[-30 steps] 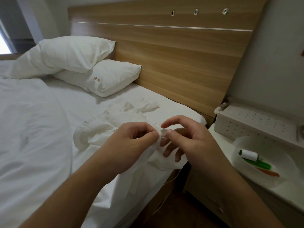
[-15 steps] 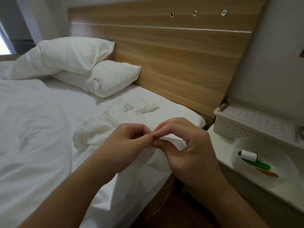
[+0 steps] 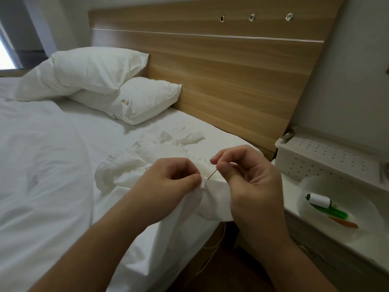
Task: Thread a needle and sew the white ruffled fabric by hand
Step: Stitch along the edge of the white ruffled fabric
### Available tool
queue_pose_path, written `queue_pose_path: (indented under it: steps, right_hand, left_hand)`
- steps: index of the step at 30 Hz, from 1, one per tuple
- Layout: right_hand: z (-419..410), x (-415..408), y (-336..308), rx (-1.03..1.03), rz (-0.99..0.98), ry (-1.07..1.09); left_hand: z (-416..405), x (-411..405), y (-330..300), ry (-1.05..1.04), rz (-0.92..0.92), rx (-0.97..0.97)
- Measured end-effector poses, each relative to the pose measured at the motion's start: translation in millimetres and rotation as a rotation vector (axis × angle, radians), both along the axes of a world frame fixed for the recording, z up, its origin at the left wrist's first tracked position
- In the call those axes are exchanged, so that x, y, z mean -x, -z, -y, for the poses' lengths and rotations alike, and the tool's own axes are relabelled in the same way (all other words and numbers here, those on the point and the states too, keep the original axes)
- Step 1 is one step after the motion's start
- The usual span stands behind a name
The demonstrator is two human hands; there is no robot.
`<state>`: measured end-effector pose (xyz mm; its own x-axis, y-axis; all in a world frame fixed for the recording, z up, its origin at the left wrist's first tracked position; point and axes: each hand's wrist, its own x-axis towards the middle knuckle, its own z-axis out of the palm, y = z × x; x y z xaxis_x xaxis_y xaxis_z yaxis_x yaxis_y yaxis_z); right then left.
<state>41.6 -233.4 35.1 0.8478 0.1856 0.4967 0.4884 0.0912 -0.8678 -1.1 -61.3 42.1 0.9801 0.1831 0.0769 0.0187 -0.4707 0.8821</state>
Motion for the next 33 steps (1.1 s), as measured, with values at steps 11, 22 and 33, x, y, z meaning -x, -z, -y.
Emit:
queue_pose_path:
  steps: [11,22,33]
  right_hand:
    - [18.9,-13.3,-26.4,-0.204,-0.416,-0.206]
    - [14.6,-19.9,2.2,0.938,0.220,0.231]
    - [15.9,-28.1,-9.5,0.162,-0.434,0.152]
  left_hand:
    - [-5.0,-4.5,4.6,-0.072,-0.026,-0.052]
    - [-4.7,-3.5,3.1,0.000,0.019,-0.067]
    - [-2.6,-0.4,0.5,0.220,0.100,-0.102]
